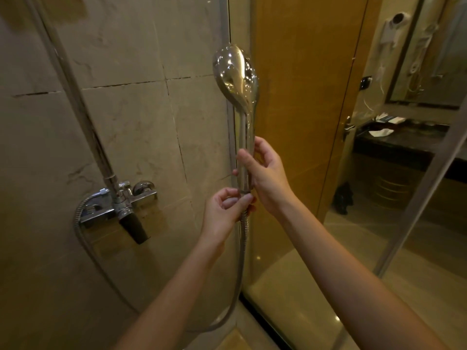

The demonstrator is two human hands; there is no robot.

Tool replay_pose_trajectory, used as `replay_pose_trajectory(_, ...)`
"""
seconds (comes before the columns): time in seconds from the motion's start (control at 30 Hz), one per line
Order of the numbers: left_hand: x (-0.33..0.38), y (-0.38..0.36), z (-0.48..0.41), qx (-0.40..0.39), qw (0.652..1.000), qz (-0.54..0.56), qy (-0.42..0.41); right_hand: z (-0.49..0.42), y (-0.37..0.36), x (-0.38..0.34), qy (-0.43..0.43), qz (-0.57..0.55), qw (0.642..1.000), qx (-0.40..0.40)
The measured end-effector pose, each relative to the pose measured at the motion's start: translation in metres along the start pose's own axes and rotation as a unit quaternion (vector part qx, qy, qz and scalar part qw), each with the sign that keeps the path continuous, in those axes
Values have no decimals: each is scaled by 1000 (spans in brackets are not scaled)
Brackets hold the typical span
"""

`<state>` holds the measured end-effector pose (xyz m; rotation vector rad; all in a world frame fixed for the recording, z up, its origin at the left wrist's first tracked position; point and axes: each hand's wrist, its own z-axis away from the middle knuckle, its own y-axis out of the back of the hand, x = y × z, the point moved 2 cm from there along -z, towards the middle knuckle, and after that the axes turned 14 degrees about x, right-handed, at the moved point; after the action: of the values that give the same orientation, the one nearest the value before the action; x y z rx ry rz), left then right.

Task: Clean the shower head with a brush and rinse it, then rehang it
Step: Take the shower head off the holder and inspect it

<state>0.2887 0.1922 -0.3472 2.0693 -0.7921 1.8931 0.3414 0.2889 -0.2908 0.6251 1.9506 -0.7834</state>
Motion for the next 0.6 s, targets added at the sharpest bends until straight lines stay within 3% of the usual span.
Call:
replay_pose_trajectory(0.13, -1, -2, 3, -3, 1000, 8, 13, 3, 4, 1, 8, -12, 1000, 11)
replay_pose_trajectory(0.4, 2, -1, 3, -4, 1000, 18, 6, 3, 4, 0, -73, -118, 990, 1)
replay_pose_trajectory(0.6, -2, 2, 4, 15, 1000, 15, 15, 5, -6, -3, -24, -25, 999, -17)
